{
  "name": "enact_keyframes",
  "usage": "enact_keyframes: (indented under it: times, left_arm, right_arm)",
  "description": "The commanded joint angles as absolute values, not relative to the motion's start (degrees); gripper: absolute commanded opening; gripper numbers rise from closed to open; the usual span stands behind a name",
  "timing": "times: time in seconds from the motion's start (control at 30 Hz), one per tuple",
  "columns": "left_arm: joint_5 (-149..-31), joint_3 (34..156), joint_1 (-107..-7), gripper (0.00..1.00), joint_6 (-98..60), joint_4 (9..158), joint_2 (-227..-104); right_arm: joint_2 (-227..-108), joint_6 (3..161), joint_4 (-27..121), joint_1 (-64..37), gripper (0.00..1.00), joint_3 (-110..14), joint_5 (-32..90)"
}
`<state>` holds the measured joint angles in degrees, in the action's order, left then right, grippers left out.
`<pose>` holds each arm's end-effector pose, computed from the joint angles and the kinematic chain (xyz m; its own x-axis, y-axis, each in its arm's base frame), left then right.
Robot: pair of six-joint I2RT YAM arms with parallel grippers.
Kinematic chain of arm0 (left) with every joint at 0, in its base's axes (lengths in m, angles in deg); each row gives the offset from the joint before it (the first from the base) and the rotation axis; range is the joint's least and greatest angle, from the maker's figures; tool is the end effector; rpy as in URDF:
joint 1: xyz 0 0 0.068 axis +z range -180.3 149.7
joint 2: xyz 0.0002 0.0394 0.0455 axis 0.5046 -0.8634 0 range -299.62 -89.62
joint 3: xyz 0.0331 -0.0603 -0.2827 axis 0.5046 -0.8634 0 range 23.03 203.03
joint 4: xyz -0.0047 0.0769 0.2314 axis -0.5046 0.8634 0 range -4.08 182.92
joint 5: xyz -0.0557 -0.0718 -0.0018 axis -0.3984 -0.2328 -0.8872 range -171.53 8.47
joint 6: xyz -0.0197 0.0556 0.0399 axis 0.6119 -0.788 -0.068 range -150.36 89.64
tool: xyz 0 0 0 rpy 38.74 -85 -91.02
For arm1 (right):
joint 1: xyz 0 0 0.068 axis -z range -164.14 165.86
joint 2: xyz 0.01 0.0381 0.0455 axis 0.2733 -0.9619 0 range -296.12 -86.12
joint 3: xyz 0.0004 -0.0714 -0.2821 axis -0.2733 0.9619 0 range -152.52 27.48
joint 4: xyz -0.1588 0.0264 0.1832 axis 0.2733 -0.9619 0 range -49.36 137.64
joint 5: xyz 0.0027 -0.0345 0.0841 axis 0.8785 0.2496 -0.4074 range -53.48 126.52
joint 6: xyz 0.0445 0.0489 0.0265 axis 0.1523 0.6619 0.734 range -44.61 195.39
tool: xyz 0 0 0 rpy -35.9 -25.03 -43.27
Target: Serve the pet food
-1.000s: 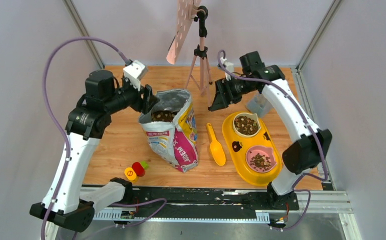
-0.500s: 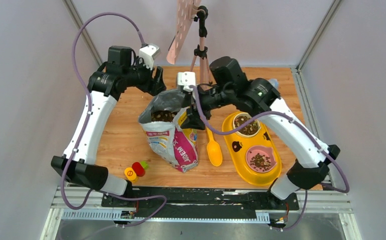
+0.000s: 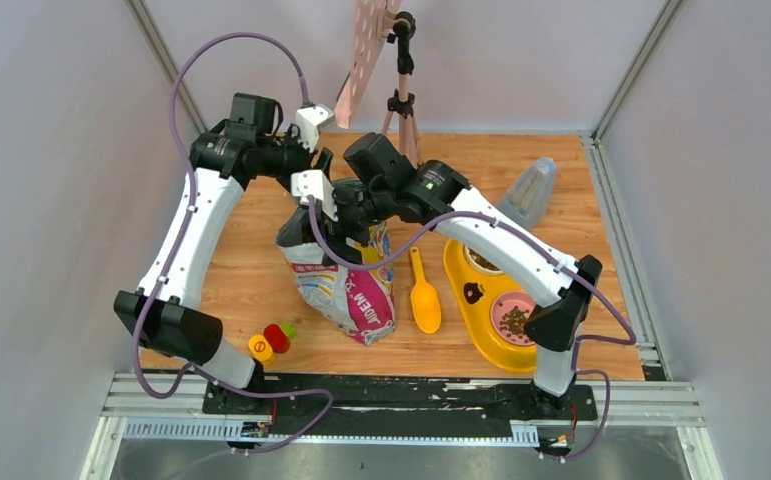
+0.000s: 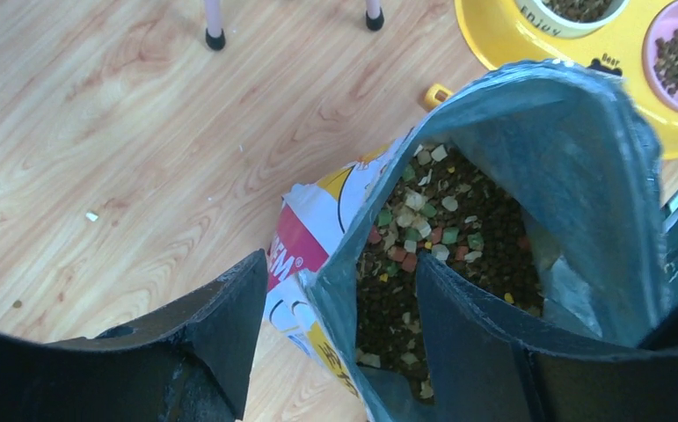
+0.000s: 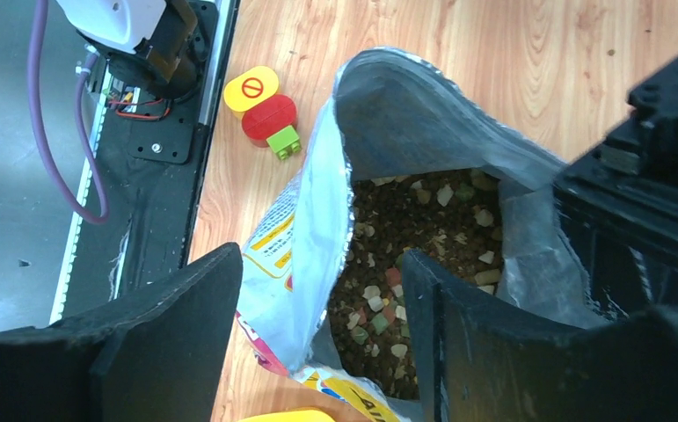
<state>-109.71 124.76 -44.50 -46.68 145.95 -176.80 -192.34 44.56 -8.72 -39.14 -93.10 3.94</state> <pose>0.2822 -0.0999 0.4213 -0.5122 0.3851 -0.7677 0.7098 0.6930 -0.1260 0.2006 0.3416 0.4167 0.1419 -0.5504 -0.8227 -0.9865 -0.1474 -0.0715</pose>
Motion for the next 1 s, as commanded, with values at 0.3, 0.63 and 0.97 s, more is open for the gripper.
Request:
enact_keyframes:
  times: [0.3,0.63,0.97]
  left_arm:
    - [-110.4,129.9,-44.3,0.45,-53.0,151.9,-183.0]
    - [-112.5,125.4,-44.3,0.51,-52.8,149.6,-176.6]
    - [-110.0,114.2,-44.3,0.43,-45.7,137.8,-169.7]
  right_arm:
    - [-191.5,41.2,-12.5,-40.2,0.38,-93.7,5.6]
    - [-192.3,41.5,-11.6,-40.3,0.45,-93.1,7.0]
    - [-193.0,40.4,-11.6,-40.8,0.36,-93.8,6.5]
